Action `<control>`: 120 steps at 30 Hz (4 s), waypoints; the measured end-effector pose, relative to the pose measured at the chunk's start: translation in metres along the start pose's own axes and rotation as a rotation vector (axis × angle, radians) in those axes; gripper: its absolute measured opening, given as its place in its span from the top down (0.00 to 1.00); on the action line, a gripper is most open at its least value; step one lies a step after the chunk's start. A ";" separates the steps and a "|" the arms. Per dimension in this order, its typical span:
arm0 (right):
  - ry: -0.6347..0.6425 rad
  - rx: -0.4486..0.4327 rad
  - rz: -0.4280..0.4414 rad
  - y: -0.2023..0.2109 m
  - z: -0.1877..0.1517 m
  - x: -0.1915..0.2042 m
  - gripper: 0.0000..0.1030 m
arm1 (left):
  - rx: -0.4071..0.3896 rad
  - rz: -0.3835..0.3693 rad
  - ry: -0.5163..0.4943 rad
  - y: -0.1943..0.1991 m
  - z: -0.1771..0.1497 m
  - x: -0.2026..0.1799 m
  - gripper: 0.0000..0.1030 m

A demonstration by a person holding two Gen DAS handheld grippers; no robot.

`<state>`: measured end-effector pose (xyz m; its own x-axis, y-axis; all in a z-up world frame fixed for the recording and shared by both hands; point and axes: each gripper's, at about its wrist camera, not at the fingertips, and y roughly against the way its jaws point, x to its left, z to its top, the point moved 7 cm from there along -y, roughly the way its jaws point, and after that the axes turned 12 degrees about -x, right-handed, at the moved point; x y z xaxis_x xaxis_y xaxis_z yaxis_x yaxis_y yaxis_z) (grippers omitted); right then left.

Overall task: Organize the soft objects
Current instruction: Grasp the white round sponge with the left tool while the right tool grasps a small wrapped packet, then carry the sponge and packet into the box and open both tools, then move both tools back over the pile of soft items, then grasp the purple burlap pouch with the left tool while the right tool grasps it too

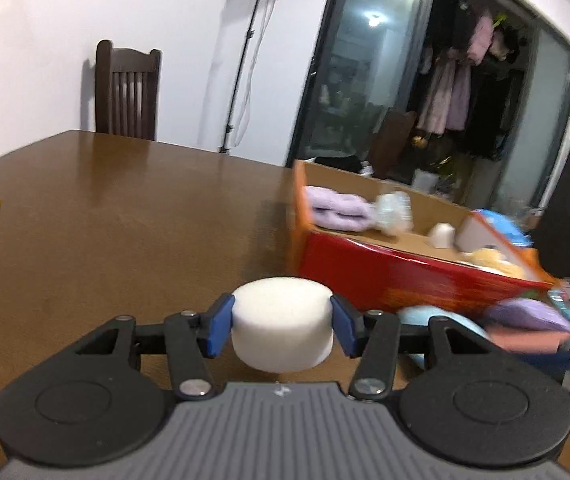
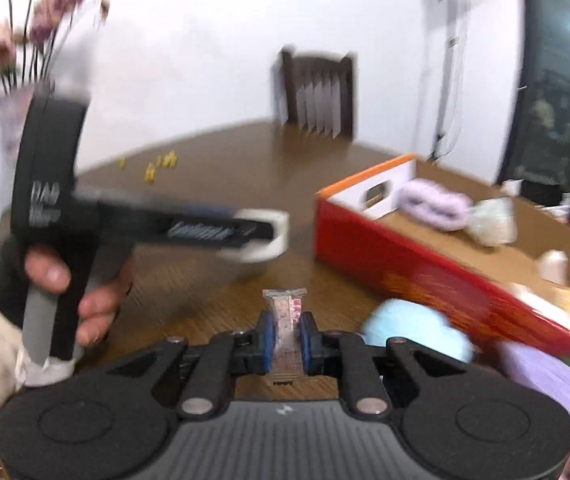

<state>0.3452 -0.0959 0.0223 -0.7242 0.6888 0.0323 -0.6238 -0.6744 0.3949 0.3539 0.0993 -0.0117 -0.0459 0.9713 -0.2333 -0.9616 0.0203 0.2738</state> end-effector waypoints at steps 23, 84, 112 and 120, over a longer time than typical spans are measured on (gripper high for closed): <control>-0.380 -0.070 -0.360 -0.018 0.071 -0.287 0.87 | 0.184 -0.201 -0.160 -0.236 0.074 -0.211 0.49; -0.520 -0.326 -0.313 0.164 -0.077 -0.136 0.22 | 0.010 -0.308 -0.092 0.014 -0.011 -0.158 0.11; -0.441 -0.323 -0.066 0.171 -0.070 -0.066 0.85 | 0.160 -0.435 0.099 0.097 -0.042 -0.121 0.91; -0.412 -0.151 -0.149 0.157 -0.107 -0.025 0.64 | 0.151 -0.359 0.062 0.125 -0.072 -0.088 0.41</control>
<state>0.2340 -0.2472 -0.0148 -0.4654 0.8085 0.3601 -0.7701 -0.5704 0.2855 0.2179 -0.0009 -0.0244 0.2654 0.8798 -0.3943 -0.8690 0.3955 0.2975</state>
